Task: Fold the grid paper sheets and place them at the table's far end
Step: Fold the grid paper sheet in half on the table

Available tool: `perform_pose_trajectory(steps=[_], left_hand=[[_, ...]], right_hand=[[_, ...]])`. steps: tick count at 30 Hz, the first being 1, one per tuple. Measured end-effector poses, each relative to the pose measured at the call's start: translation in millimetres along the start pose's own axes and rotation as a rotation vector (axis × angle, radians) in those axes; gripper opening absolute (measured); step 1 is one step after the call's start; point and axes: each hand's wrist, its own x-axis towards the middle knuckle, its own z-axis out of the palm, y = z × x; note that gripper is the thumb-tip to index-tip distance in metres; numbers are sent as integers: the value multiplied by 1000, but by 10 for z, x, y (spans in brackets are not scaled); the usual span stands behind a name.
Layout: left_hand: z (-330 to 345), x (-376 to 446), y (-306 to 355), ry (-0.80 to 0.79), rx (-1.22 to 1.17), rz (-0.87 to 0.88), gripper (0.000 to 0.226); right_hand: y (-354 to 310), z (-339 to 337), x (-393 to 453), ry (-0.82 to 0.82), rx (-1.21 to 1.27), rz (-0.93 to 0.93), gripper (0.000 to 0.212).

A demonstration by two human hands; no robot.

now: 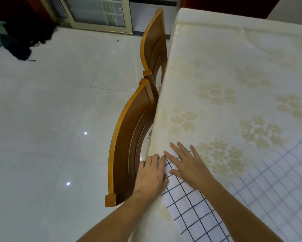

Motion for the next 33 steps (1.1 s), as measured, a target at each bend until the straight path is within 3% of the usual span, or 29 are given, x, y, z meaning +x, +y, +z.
perform_pose_trajectory(steps=[19,27,33], left_hand=[[-145,129,-14,22,-74,19,45],[-175,193,-56,10,-143,-72,39],[-180,146,-54,106,9,18,33]], right_hand=[[91,52,46,43,-5,-33,69],[106,51,61,60,-2,-39,72],[148,29,104,99,-1,-56,74]])
